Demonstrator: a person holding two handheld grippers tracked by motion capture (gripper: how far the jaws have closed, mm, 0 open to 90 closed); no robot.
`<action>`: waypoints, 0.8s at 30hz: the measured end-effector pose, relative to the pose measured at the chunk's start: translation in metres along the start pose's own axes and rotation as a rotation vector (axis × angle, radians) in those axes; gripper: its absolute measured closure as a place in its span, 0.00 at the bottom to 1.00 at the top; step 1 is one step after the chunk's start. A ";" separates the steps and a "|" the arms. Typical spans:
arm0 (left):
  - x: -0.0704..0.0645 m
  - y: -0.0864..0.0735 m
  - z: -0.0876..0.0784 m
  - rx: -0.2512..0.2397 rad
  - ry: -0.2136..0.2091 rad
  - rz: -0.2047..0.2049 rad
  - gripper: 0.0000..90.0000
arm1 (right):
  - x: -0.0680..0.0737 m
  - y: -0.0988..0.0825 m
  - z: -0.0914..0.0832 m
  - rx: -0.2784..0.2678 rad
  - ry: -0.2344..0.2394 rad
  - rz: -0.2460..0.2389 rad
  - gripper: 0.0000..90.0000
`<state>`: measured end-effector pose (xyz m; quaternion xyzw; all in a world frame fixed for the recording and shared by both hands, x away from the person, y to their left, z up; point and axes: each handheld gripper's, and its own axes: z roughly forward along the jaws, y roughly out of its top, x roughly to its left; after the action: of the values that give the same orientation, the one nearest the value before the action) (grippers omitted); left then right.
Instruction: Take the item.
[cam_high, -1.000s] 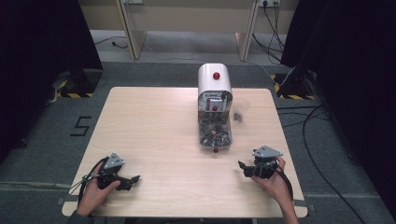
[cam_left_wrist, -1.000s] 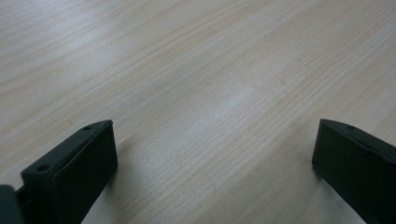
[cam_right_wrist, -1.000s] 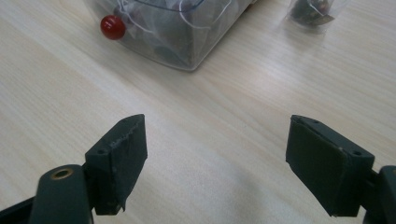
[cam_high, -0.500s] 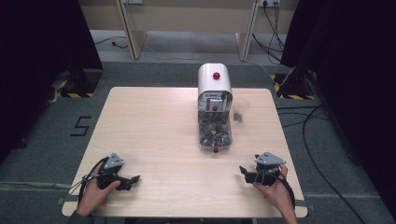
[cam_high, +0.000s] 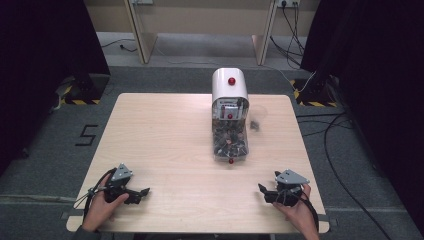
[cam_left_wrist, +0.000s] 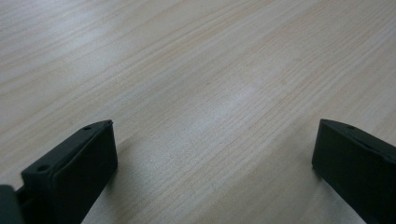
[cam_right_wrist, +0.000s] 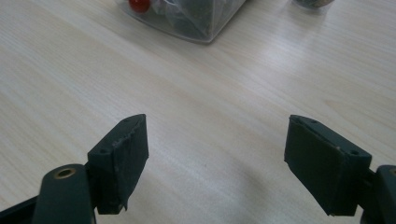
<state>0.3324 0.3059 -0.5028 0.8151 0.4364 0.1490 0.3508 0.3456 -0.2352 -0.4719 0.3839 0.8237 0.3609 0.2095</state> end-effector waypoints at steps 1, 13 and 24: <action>0.000 0.000 0.000 0.000 0.000 0.000 0.00 | 0.001 -0.001 -0.001 0.009 0.003 0.005 0.26; 0.000 0.000 0.000 0.000 0.000 0.000 0.00 | 0.009 -0.009 -0.001 0.085 -0.005 -0.004 0.26; 0.000 0.000 0.000 0.000 0.000 0.000 0.00 | 0.012 -0.019 -0.004 0.105 0.042 0.070 0.19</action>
<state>0.3324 0.3059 -0.5028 0.8150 0.4364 0.1489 0.3509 0.3270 -0.2358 -0.4845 0.4154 0.8317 0.3323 0.1590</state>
